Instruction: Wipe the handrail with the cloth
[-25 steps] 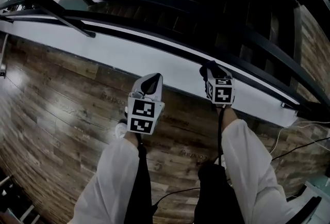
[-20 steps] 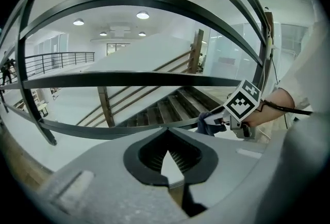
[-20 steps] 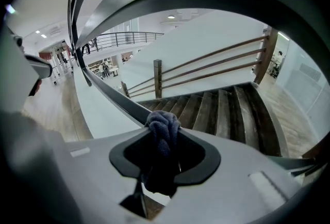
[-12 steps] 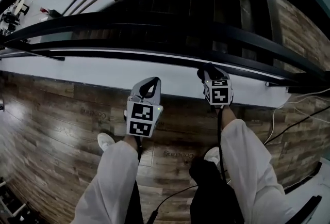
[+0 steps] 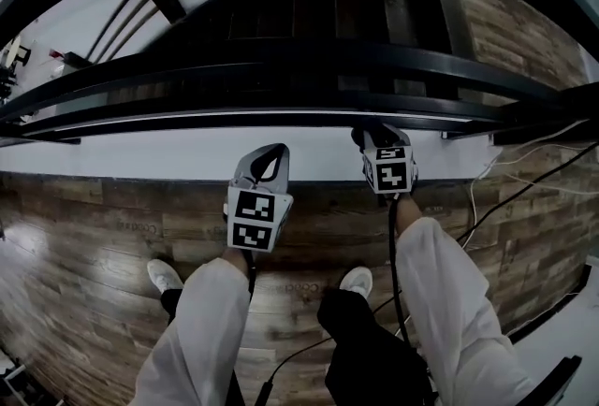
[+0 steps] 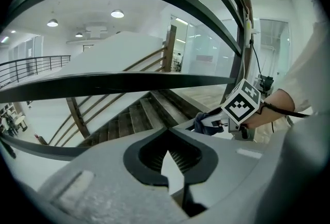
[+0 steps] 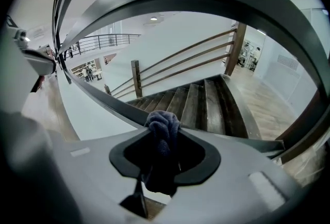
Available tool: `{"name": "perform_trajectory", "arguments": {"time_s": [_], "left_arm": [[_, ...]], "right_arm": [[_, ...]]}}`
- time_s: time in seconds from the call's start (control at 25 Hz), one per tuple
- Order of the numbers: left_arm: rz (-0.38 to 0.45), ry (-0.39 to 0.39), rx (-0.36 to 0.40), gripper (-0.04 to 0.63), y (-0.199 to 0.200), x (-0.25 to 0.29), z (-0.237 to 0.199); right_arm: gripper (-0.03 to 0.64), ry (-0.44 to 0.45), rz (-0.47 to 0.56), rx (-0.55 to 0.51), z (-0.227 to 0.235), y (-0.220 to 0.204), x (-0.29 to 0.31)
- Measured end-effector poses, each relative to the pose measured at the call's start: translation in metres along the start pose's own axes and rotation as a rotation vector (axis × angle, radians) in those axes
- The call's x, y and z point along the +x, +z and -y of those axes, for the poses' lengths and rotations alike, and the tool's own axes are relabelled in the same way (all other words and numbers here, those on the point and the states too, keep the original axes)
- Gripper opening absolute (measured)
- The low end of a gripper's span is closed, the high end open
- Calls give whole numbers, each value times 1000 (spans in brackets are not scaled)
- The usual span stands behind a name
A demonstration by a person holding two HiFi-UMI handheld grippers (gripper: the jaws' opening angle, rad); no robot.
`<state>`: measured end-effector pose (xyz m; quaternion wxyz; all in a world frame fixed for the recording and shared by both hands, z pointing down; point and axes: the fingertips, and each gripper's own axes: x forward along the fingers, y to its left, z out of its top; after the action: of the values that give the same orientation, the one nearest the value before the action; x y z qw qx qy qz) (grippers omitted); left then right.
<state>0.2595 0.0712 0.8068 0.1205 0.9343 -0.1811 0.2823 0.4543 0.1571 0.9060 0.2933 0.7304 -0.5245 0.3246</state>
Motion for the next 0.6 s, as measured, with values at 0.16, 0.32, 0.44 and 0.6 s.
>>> {"name": "perform_trajectory", "arguments": {"time_s": [0.16,0.32,0.44,0.6], "left_arm": [[0,-32,14,-2,4,26,42],[1,-61,20,-2,7,50,78],[-10,-93,34,-2,8,65,108],[-22,-117,58,-2,12,81,133]], "right_arm": [[118,-26,4,21,41,-19,-11],[118,-32,-3,45,74,-35,-20],[118,-31,-17,53,95,-48,-24],[118,-43,-13,46,121,-57,-27]]}}
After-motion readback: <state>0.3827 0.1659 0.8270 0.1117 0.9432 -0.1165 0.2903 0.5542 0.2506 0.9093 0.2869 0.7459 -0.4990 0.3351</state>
